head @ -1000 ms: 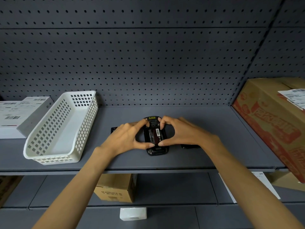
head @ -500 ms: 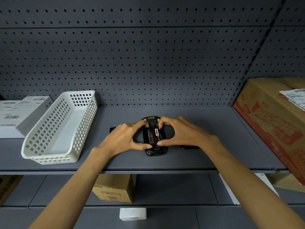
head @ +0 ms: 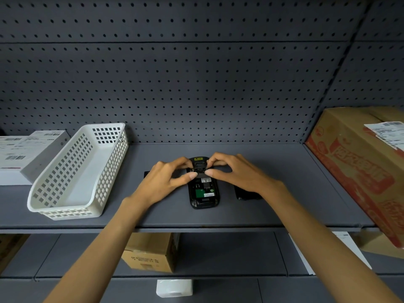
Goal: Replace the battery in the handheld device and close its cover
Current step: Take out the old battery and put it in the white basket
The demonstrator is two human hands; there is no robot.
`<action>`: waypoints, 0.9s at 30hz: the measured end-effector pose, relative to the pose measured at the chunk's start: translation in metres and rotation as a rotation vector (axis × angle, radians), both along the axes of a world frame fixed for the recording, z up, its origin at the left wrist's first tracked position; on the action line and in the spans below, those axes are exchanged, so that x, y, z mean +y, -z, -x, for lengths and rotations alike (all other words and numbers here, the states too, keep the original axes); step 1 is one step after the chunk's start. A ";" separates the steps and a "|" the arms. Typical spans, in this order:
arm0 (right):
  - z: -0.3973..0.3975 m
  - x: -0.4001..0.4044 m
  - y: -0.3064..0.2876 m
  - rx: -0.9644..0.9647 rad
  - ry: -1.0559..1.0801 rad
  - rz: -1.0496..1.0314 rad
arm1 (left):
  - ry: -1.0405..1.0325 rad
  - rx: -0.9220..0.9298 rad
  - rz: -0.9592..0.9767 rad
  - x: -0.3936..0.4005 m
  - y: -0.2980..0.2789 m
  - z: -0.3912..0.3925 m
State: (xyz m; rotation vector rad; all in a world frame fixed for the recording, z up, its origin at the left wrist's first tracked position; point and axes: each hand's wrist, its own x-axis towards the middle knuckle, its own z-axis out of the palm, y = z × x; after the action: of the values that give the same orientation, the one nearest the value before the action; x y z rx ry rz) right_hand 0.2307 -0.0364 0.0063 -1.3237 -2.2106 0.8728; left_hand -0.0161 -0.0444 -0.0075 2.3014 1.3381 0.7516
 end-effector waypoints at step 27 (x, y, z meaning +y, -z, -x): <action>0.006 0.007 -0.009 0.258 0.002 0.175 | -0.123 -0.466 0.259 -0.012 -0.011 -0.015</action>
State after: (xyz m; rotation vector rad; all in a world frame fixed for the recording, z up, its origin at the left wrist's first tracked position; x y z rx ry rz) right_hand 0.2248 -0.0296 0.0157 -1.2111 -1.9702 1.1878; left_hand -0.0007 -0.0568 0.0039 1.7205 1.2742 1.0114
